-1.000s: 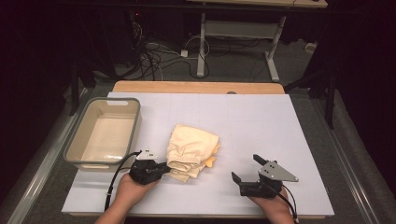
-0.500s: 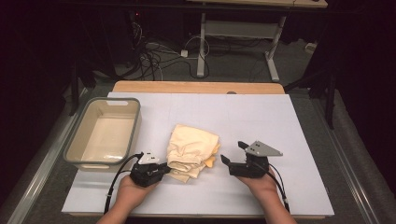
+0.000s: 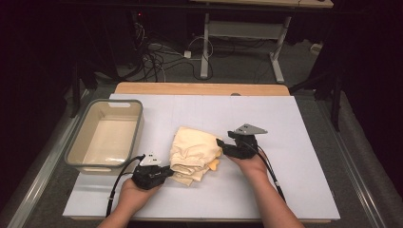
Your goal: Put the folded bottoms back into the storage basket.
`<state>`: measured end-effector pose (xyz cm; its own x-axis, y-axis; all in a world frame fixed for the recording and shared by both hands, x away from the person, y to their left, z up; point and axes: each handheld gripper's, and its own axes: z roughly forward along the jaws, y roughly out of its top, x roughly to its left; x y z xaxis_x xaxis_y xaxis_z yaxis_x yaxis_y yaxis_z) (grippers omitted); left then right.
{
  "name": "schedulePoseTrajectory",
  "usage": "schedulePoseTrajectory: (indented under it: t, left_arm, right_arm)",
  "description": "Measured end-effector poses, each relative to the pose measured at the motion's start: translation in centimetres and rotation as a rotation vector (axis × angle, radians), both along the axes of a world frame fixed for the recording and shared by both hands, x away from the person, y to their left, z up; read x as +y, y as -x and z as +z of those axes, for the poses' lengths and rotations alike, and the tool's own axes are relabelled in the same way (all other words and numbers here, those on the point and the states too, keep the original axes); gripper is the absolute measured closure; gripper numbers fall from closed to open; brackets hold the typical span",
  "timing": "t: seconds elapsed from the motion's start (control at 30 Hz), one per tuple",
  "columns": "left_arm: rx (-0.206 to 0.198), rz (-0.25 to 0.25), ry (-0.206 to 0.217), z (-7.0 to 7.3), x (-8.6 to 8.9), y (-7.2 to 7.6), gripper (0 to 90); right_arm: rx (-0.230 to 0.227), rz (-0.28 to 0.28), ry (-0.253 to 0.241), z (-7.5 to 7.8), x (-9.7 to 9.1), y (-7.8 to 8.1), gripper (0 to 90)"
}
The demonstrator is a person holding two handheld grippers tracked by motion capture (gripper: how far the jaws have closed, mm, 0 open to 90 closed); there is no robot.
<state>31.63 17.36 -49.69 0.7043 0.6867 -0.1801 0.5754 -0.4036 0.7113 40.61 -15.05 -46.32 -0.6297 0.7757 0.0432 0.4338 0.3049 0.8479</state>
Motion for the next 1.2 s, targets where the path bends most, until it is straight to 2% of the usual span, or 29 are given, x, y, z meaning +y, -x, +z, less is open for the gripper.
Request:
schedulePoseTrajectory:
  t: [0.03, 0.23, 0.3, 0.53, 0.57, 0.77, 1.2]
  left_arm:
    - [0.0, 0.0, 0.0, 0.0, 0.0, 0.0, 77.7]
    - [0.0, -0.002, 0.001, 0.0, 0.0, 0.0, 77.7]
    - [-0.001, -0.003, 0.0, 0.0, 0.0, 0.0, 77.7]
    - [0.007, -0.002, 0.008, 0.0, 0.1, -0.1, 77.6]
    - [0.006, -0.003, 0.007, 0.0, 0.1, -0.1, 77.6]
    - [0.008, -0.002, 0.009, 0.0, 0.1, -0.1, 77.6]
    - [0.012, -0.002, 0.012, 0.0, 0.1, -0.1, 77.5]
  right_arm:
    - [0.013, -0.003, 0.011, 0.0, 0.4, -0.7, 43.3]
    - [0.058, -0.022, 0.013, -0.4, 1.0, -2.2, 43.4]
    - [0.104, -0.032, 0.001, -0.9, 1.2, -3.0, 43.1]
    - [0.171, -0.028, 0.031, -1.8, 1.2, -3.6, 42.3]
    - [0.199, -0.016, 0.051, -2.1, 1.1, -3.6, 41.4]
    - [0.224, 0.004, 0.044, -2.3, 1.2, -3.5, 43.8]
    - [0.25, 0.054, -0.003, -2.5, 1.6, -3.2, 61.3]
